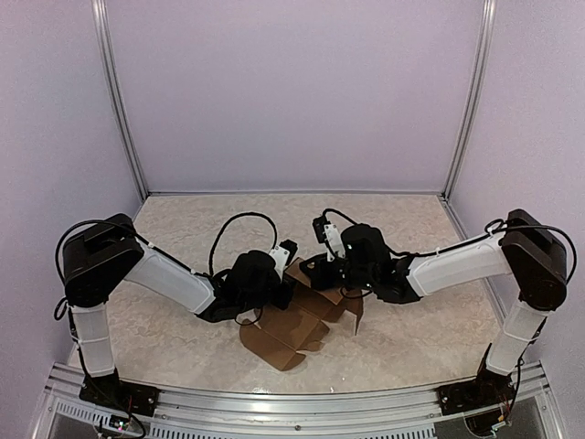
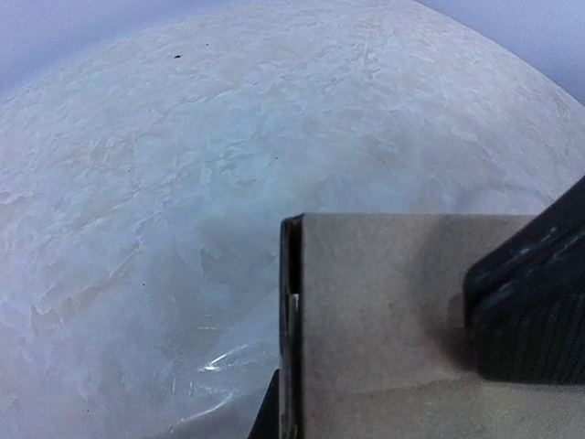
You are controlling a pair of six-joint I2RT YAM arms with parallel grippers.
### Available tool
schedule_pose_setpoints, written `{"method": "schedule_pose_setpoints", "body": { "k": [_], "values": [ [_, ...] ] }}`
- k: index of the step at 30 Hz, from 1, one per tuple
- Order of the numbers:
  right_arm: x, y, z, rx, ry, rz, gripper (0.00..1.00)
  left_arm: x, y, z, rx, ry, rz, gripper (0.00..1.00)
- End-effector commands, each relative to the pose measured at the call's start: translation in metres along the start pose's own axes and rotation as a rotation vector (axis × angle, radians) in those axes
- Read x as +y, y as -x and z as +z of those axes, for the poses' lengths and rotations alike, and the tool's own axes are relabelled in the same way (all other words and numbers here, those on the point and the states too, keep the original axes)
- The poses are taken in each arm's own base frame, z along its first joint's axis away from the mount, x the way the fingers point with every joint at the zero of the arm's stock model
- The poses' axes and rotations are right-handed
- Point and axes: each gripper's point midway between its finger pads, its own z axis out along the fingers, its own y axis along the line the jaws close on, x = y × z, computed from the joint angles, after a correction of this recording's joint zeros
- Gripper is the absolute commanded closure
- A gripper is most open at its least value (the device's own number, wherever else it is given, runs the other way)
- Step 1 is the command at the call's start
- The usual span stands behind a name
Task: Fold the paper box
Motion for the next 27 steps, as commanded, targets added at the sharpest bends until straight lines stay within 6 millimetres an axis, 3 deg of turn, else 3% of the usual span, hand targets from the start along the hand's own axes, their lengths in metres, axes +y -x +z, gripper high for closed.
{"method": "schedule_pose_setpoints", "body": {
  "k": [1,9,20,27],
  "values": [
    [-0.029,-0.035,-0.002,0.094,-0.103,0.014,1.00,0.007,0.019,-0.004,-0.043,0.040,-0.030,1.00],
    [-0.037,-0.054,-0.002,0.138,-0.118,0.035,1.00,0.016,0.012,0.001,-0.016,0.101,-0.028,0.99],
    [-0.035,-0.057,0.000,0.138,-0.098,0.046,1.00,0.026,0.004,0.004,0.006,0.203,-0.009,0.78],
    [-0.033,-0.055,0.001,0.132,-0.090,0.049,1.00,0.022,0.001,0.005,0.013,0.208,0.002,0.68]
  ]
}}
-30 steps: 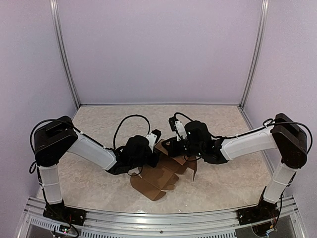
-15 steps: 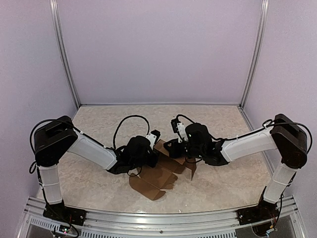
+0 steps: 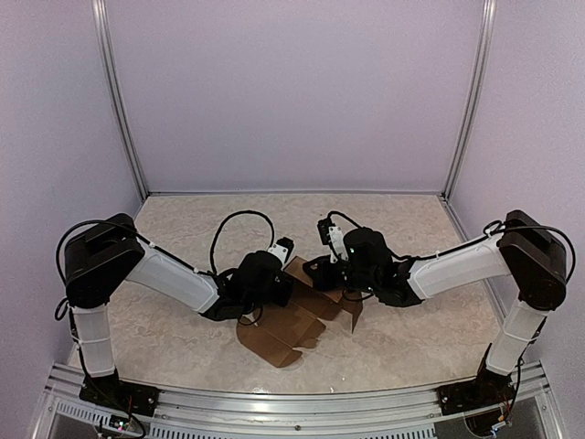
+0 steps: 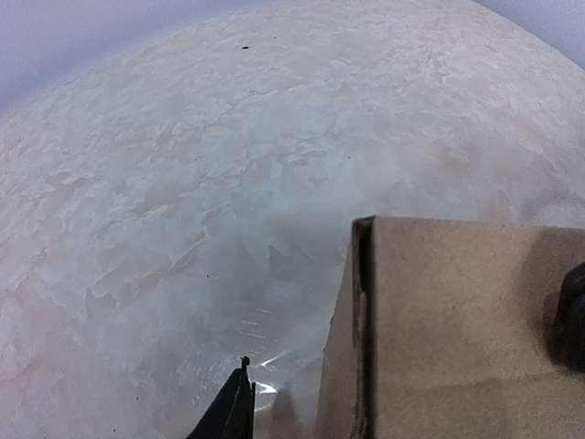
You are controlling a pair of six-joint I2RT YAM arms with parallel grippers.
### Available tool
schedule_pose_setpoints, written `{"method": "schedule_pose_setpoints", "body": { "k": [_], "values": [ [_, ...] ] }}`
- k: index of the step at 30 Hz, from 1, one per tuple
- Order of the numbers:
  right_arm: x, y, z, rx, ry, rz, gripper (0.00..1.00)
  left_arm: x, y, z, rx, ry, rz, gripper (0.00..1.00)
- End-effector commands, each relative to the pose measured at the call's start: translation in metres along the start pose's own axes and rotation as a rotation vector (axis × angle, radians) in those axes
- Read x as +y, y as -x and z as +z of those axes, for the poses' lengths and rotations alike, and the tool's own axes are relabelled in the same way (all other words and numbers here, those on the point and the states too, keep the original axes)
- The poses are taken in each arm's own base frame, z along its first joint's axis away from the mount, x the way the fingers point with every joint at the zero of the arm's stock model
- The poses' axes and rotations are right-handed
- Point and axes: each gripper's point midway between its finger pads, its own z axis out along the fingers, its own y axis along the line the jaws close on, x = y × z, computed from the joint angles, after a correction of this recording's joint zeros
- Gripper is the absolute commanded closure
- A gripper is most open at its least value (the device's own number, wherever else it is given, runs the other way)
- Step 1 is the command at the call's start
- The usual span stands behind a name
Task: Fold the paper box
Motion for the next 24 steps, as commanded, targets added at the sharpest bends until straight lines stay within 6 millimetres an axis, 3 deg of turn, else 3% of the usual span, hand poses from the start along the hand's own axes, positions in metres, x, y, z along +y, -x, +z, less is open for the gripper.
{"method": "schedule_pose_setpoints", "body": {
  "k": [1,8,13,15,24],
  "values": [
    [-0.0257,-0.0478,0.0017,0.144,-0.067,0.015,1.00,-0.0009,0.0024,0.0040,-0.011,0.036,0.001,0.67],
    [-0.0245,-0.0454,0.0021,0.137,-0.064,0.016,1.00,-0.0013,0.0003,0.0027,-0.008,0.035,-0.014,0.66],
    [-0.0241,-0.0450,0.0019,0.134,-0.064,0.019,1.00,-0.0032,0.0013,0.0038,-0.010,0.026,-0.009,0.94],
    [-0.0239,-0.0464,0.0020,0.137,-0.062,0.021,1.00,-0.0043,0.0009,0.0044,-0.010,0.021,-0.008,1.00],
    [-0.0229,-0.0426,0.0006,0.127,-0.060,0.027,1.00,-0.0061,0.0012,0.0038,-0.014,0.013,-0.002,1.00]
  ]
}}
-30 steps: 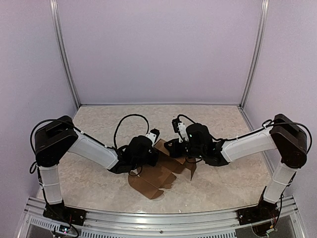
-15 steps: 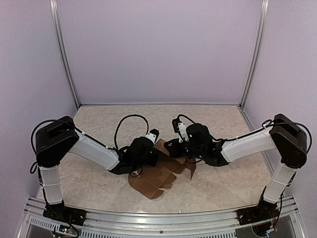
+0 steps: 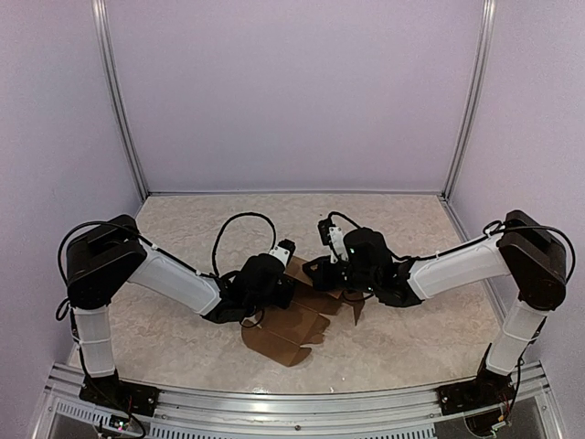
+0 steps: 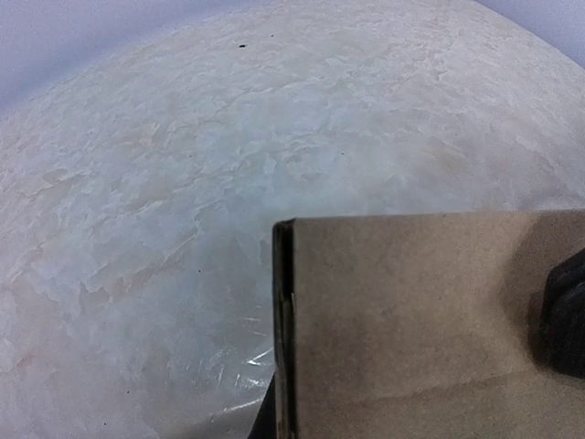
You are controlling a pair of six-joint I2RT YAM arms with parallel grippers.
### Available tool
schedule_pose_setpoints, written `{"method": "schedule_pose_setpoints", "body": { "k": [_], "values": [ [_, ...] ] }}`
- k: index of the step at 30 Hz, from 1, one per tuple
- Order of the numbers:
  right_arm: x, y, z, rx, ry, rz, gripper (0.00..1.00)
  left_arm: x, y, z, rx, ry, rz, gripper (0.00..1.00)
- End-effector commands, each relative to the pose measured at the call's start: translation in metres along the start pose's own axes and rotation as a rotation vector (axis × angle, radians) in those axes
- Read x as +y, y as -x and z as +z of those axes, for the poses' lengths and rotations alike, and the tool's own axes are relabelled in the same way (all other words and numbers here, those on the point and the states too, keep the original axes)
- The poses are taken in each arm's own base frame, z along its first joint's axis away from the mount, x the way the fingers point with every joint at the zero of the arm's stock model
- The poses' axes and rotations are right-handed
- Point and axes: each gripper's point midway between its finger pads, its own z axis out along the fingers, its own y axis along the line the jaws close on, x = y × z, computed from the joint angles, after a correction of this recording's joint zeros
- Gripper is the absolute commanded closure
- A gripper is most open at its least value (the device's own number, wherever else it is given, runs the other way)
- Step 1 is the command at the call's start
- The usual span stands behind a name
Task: Fold the paper box
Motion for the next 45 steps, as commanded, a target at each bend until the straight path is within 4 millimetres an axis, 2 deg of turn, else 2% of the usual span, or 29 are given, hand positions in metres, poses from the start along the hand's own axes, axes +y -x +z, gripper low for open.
{"method": "schedule_pose_setpoints", "body": {
  "k": [1,6,14,19,21,28,34,38,45],
  "values": [
    [-0.022,-0.039,0.000,0.119,-0.061,0.009,1.00,-0.001,0.004,0.005,-0.014,0.010,-0.003,1.00],
    [-0.014,-0.022,-0.011,0.096,-0.051,-0.006,1.00,0.005,0.005,0.003,-0.017,0.035,-0.005,1.00],
    [-0.005,0.006,-0.044,0.087,-0.081,-0.080,0.99,0.016,0.011,-0.004,-0.023,0.096,-0.043,1.00],
    [-0.005,0.017,-0.065,0.098,-0.121,-0.104,0.84,0.025,0.017,-0.011,-0.013,0.155,-0.093,1.00],
    [-0.008,0.015,-0.069,0.123,-0.144,-0.102,0.78,0.028,0.017,-0.014,0.004,0.178,-0.115,1.00],
    [-0.003,0.011,-0.068,0.166,-0.129,-0.028,0.58,0.025,0.027,-0.023,0.004,0.204,-0.137,1.00],
    [-0.002,0.016,-0.061,0.161,-0.150,0.029,0.54,0.020,0.025,-0.026,0.020,0.202,-0.151,1.00],
    [-0.008,0.017,-0.055,0.148,-0.186,0.094,0.47,0.018,0.020,-0.027,0.031,0.183,-0.188,1.00],
    [-0.014,0.008,-0.042,0.152,-0.208,0.198,0.43,0.016,0.015,-0.030,0.036,0.162,-0.227,1.00]
  ]
}}
